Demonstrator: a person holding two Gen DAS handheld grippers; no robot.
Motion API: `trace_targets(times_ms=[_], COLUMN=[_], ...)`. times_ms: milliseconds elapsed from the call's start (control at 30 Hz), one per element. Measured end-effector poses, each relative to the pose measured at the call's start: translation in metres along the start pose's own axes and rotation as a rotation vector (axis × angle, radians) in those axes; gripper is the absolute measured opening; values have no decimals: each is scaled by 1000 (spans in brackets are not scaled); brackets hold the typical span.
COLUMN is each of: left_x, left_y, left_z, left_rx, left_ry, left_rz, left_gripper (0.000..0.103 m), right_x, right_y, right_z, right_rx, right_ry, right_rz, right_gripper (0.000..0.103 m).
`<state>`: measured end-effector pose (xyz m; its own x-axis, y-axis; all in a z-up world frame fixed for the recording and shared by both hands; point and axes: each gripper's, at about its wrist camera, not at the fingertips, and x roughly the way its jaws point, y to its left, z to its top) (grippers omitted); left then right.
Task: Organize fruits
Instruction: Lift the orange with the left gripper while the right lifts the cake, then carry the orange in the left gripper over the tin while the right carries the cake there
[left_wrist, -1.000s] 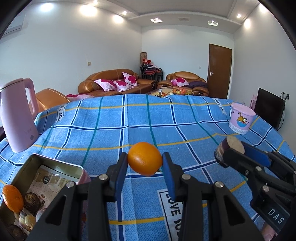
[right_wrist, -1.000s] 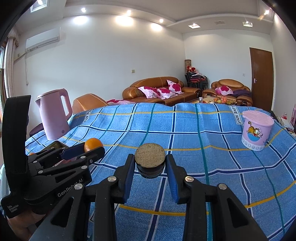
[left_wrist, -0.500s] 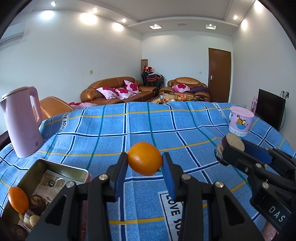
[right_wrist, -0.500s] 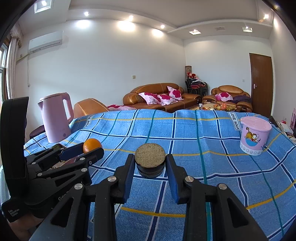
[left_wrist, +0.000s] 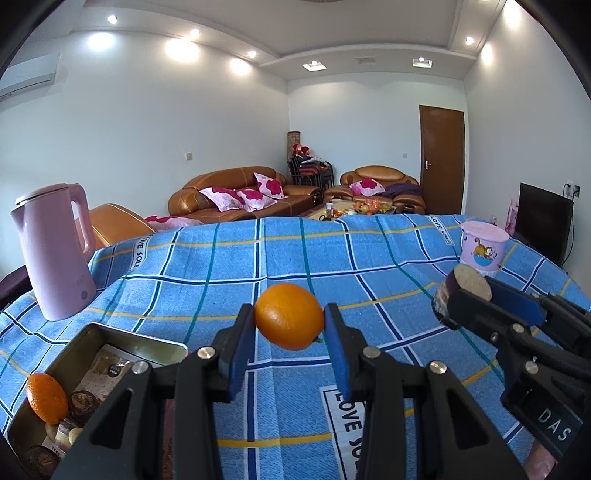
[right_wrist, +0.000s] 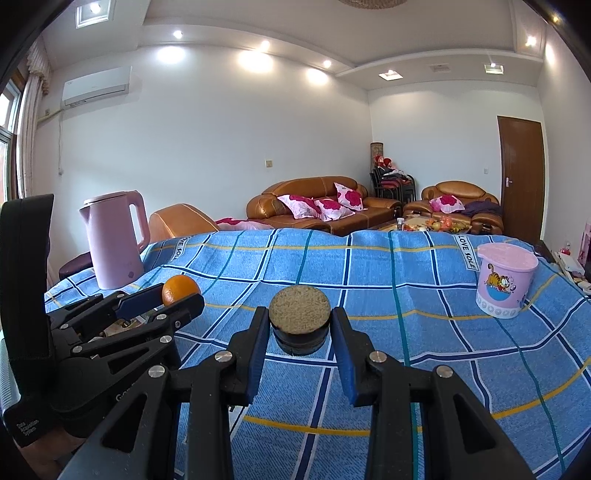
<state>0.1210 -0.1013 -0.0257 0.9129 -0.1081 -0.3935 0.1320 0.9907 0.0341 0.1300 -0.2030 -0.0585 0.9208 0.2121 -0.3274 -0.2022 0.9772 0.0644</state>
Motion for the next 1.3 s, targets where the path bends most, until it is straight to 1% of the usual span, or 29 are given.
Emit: trace_targets(times_ms=[433,733,1000,1300], left_x=[-11,-14,-24,-47], left_y=[2,3,15,47], left_z=[-1,-2,-8,-9], left_rx=[-3,-1,-3,-41], left_ry=[-50,-46,-27,-21], left_rz=[26,32,25,35], left_gripper=[40,40,40,40], right_x=[-9,-10,-12,-21], right_y=[4,13,30,65], right_z=[1,-1,-2,6], right_rx=[-20,-35,-30,-62], right_ry=[-52,-37,-10,-32], right_rz=[8,0,31,99], right_gripper=[36,36,36,36])
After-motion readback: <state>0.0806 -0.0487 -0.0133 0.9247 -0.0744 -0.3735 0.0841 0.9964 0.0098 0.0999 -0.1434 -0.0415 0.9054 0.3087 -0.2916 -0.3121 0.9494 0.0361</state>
